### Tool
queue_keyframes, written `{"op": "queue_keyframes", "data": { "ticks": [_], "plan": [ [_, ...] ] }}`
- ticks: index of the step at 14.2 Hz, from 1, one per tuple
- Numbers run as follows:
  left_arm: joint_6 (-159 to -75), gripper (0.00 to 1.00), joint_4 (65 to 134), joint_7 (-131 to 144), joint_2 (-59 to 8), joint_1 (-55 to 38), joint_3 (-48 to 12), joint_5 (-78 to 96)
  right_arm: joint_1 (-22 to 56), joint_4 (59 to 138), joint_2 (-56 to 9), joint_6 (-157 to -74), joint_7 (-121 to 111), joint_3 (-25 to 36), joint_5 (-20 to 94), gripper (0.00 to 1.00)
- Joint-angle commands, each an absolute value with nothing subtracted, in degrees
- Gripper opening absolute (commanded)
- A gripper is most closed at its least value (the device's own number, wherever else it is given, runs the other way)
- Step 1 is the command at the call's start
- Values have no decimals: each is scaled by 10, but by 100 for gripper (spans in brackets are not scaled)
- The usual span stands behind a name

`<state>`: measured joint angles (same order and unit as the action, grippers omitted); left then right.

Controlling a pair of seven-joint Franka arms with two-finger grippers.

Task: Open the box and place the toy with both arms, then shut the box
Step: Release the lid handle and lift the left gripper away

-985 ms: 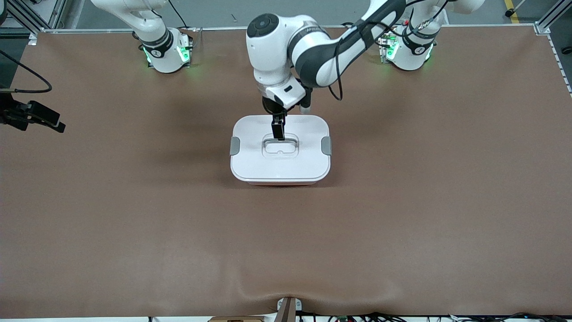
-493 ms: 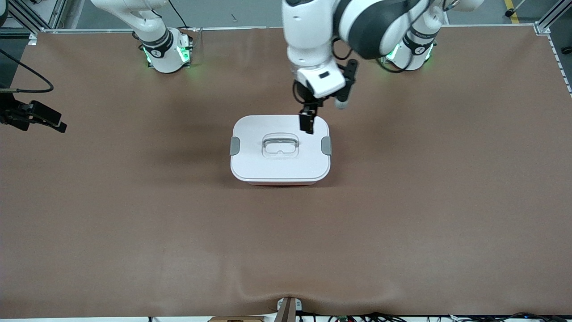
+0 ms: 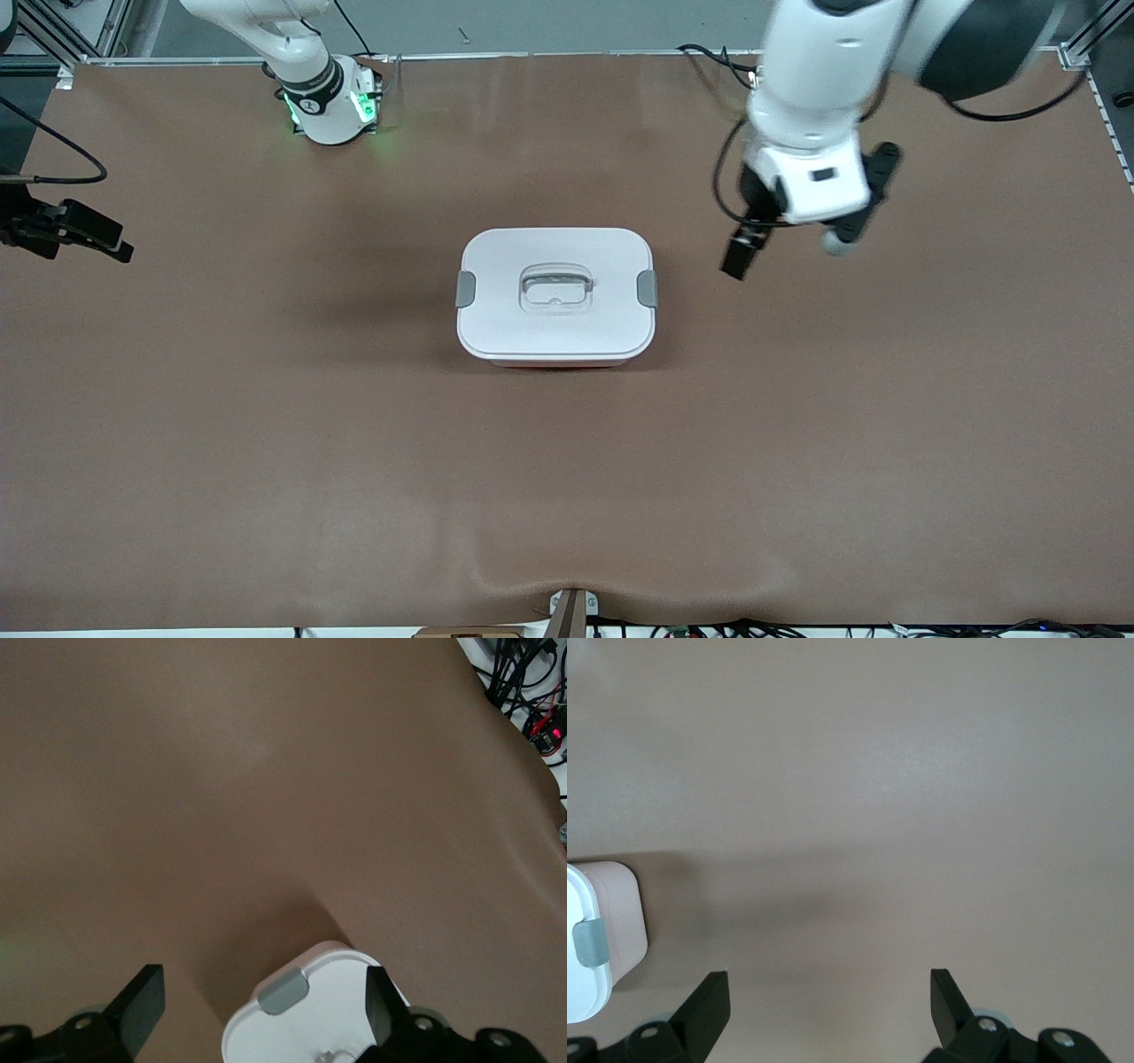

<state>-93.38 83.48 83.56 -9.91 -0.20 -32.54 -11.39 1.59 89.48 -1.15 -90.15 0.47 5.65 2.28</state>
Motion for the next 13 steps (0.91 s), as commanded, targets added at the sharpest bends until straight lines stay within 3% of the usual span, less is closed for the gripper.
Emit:
{"op": "queue_keyframes", "data": {
  "ticks": [1, 8, 13],
  "plan": [
    [-880, 100, 845, 662, -72, 39, -327, -103, 25, 891, -12, -896, 12, 59, 25, 100],
    [-851, 100, 844, 326, -37, 179, -326, -102, 25, 891, -12, -896, 4, 59, -3, 100],
    [-853, 100, 825, 209, -31, 227, -329, -91, 18, 896, -11, -865, 0, 60, -5, 100]
  ]
}}
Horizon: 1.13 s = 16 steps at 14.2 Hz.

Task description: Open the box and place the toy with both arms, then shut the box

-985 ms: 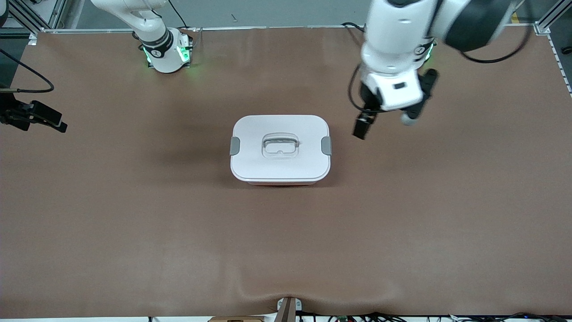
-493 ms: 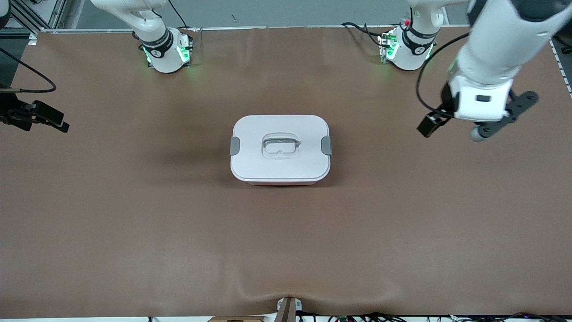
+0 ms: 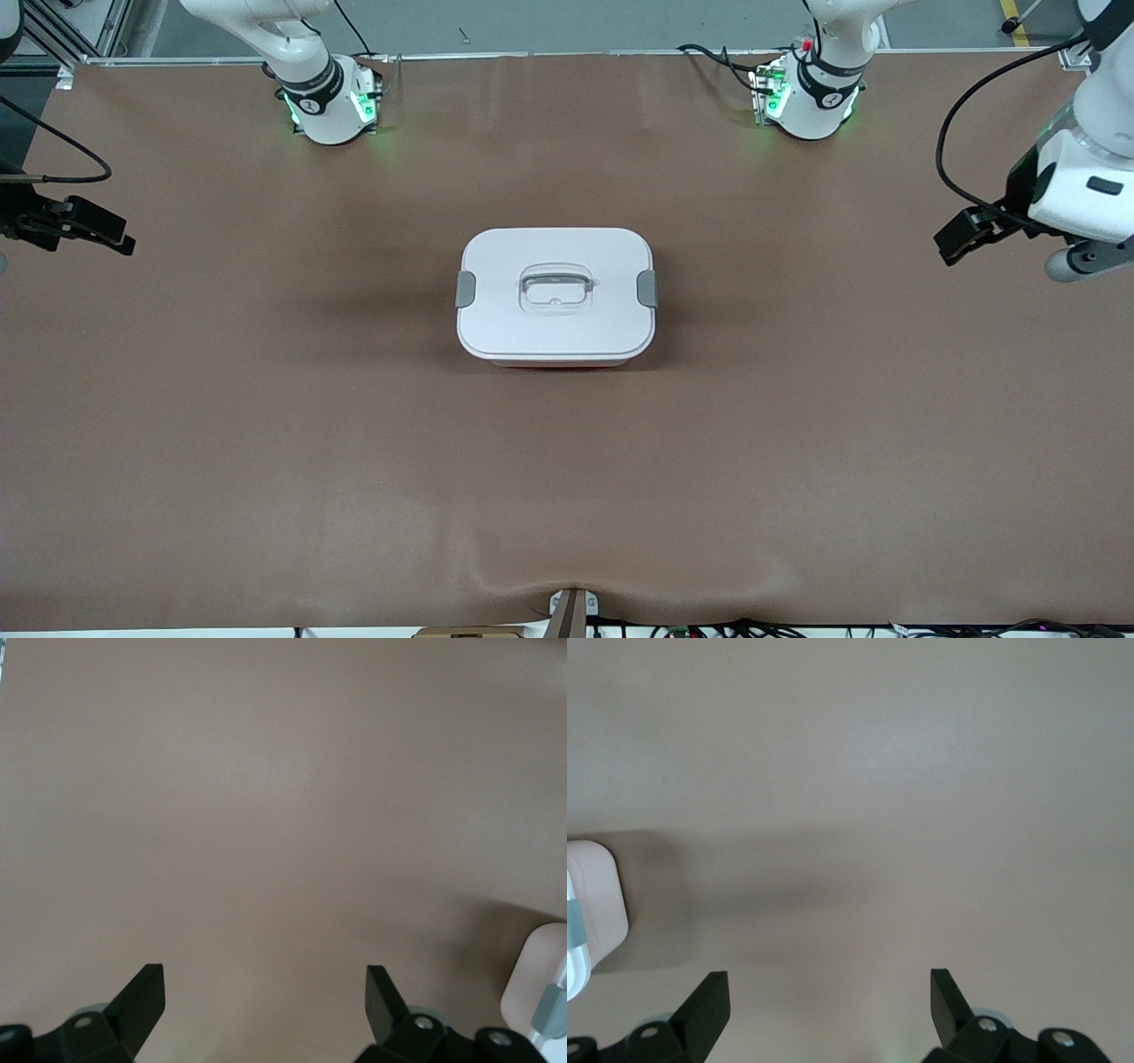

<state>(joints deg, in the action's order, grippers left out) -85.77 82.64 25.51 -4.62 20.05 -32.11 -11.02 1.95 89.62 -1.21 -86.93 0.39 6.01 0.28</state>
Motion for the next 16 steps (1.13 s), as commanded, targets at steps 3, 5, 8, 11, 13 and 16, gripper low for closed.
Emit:
{"op": "queue_keyframes", "data": {
  "ticks": [3, 5, 8, 11, 13, 16],
  "plan": [
    [-851, 100, 826, 111, -16, 238, -324, -91, 23, 896, -11, -870, 0, 60, -16, 100],
    [-851, 100, 831, 68, 3, 216, -282, -91, 24, 896, -11, -875, -1, 59, -26, 100],
    [-839, 100, 852, 51, 24, 63, -103, -47, 21, 896, -12, -875, -11, 59, -24, 100],
    [-839, 100, 880, 51, 46, -58, 16, -38, 17, 894, -13, -875, -11, 60, -19, 100],
    [-839, 100, 901, 68, 66, -89, 31, -36, 17, 894, -13, -874, -11, 60, -18, 100],
    [-838, 100, 910, 76, 79, -97, 31, -24, 14, 893, -12, -873, -12, 61, -19, 100]
  ]
}}
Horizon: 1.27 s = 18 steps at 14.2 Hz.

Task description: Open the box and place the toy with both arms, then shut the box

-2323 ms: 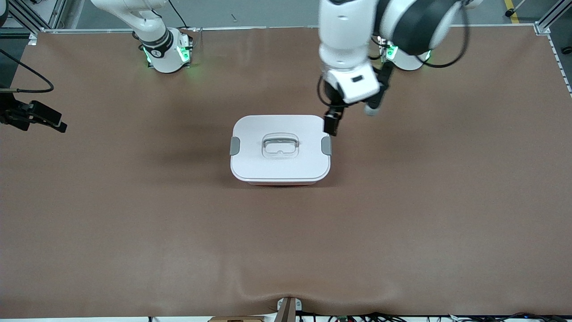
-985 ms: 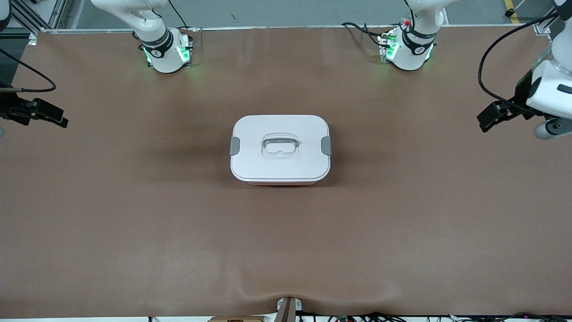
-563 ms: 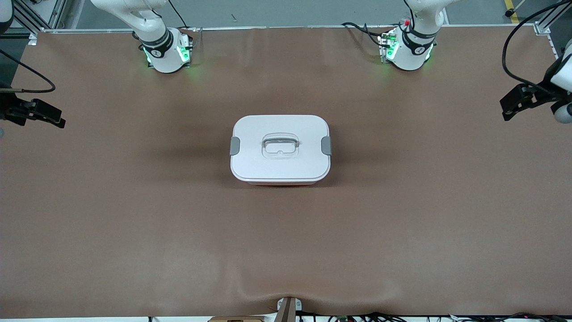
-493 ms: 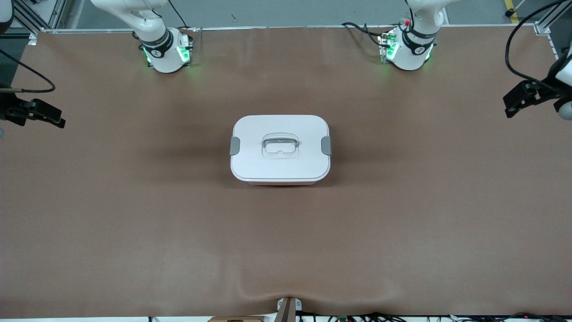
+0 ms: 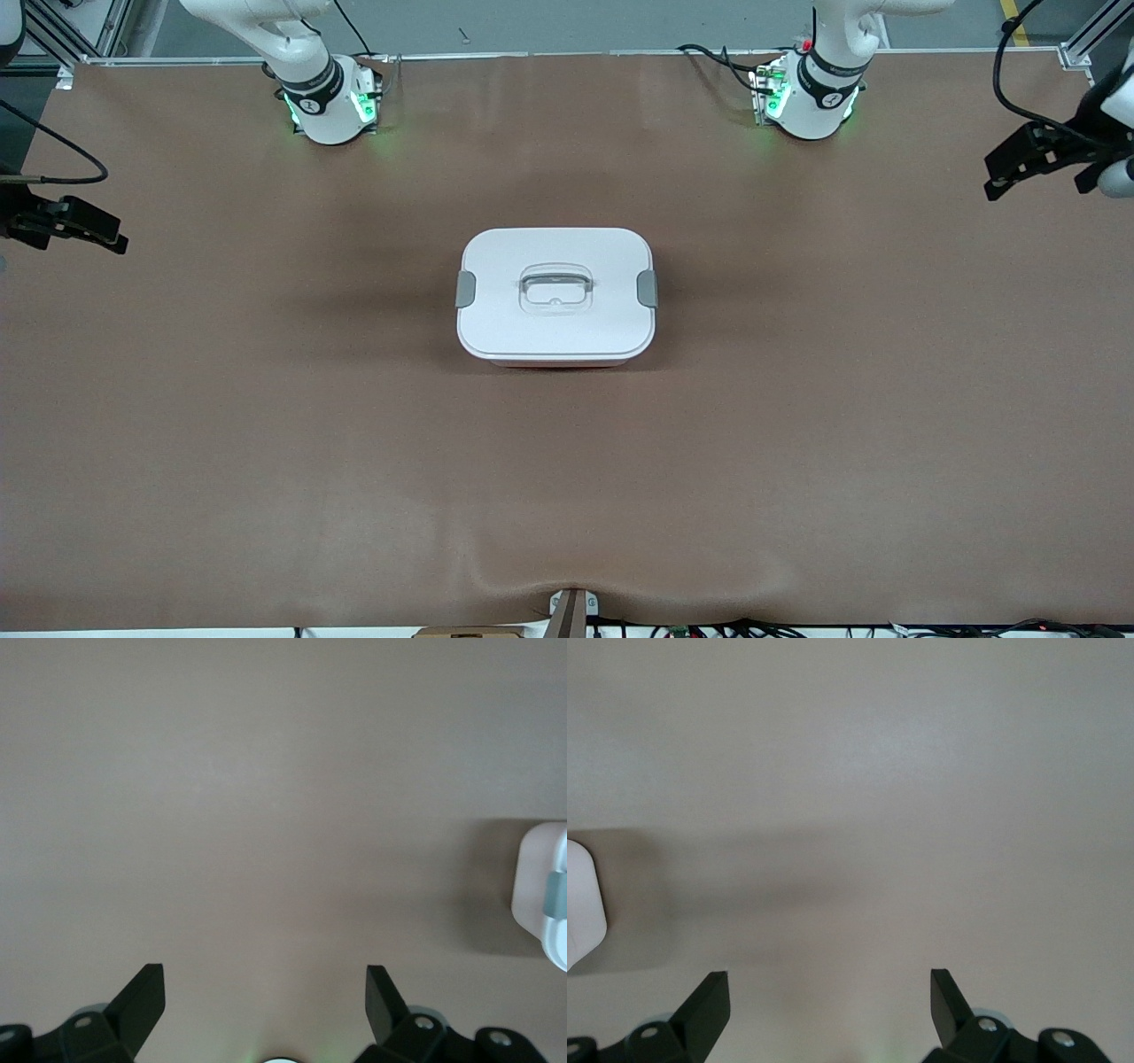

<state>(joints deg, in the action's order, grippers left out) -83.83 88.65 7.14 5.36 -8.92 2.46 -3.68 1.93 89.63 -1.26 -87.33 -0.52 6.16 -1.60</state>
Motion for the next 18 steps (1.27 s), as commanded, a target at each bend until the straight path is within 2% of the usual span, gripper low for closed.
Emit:
{"op": "queue_keyframes", "data": {
  "ticks": [1, 4, 9, 18],
  "plan": [
    [-837, 100, 908, 79, 81, -98, 27, -25, 14, 893, -13, -873, -12, 61, -19, 100],
    [-833, 100, 911, 78, 80, -73, -9, -24, 15, 893, -13, -873, -12, 62, -19, 100],
    [-838, 100, 940, 71, 87, -63, -32, -20, 14, 892, -13, -875, -11, 62, -19, 100],
    [-850, 100, 911, 51, 62, -60, -4, -20, 17, 889, -13, -875, -8, 62, -18, 100]
  ]
}}
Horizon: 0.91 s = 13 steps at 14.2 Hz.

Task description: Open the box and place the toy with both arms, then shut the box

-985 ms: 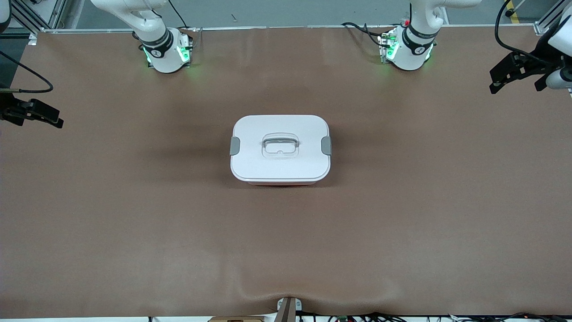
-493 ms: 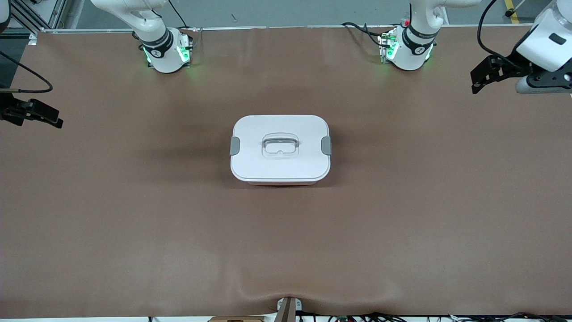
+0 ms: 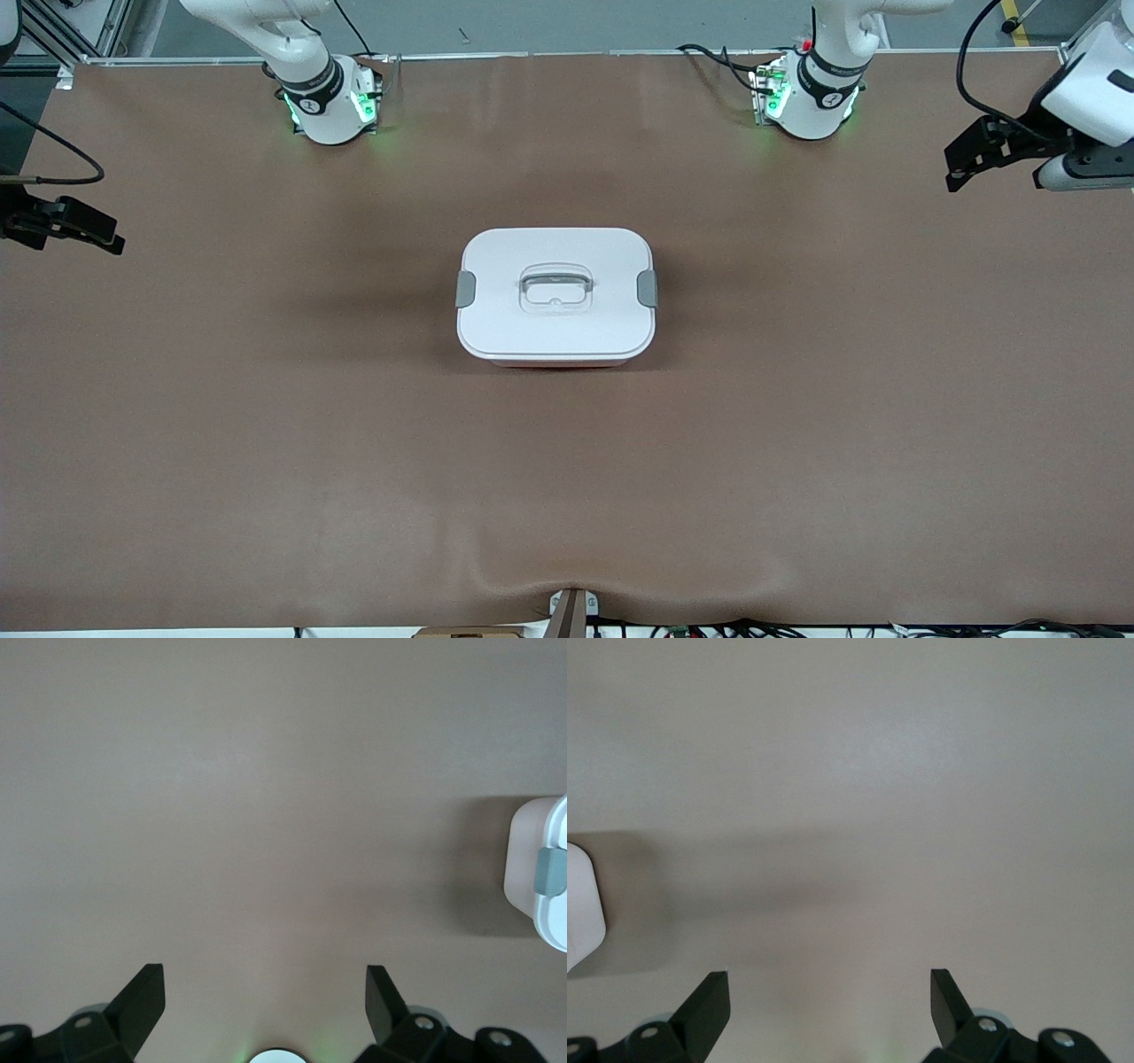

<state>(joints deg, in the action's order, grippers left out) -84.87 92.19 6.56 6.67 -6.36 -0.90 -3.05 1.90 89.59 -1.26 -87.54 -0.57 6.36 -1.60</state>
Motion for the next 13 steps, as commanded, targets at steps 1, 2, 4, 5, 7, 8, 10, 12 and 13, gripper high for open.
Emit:
{"op": "queue_keyframes", "data": {
  "ticks": [1, 2, 4, 5, 7, 8, 10, 12, 13],
  "plan": [
    [-846, 100, 910, 51, 63, -61, -4, -21, 17, 889, -14, -875, -8, 62, -18, 100],
    [-844, 100, 910, 50, 65, -60, -4, -21, 17, 889, -14, -875, -8, 62, -18, 100],
    [-844, 100, 910, 43, 64, -60, -4, -20, 18, 890, -14, -875, -9, 62, -18, 100],
    [-844, 100, 911, 43, 63, -60, -4, -20, 18, 890, -14, -875, -10, 62, -18, 100],
    [-844, 100, 911, 43, 63, -60, -4, -20, 17, 890, -15, -875, -10, 62, -18, 100],
    [-844, 100, 911, 43, 64, -60, -4, -20, 17, 890, -15, -875, -11, 62, -18, 100],
    [-845, 100, 911, 44, 62, -60, -4, -19, 18, 890, -15, -875, -11, 62, -18, 100],
    [-845, 100, 911, 44, 58, -60, -4, -19, 19, 890, -18, -875, -11, 62, -18, 100],
    [-845, 100, 911, 44, 58, -60, -4, -19, 19, 890, -18, -875, -11, 62, -18, 100]
  ]
}}
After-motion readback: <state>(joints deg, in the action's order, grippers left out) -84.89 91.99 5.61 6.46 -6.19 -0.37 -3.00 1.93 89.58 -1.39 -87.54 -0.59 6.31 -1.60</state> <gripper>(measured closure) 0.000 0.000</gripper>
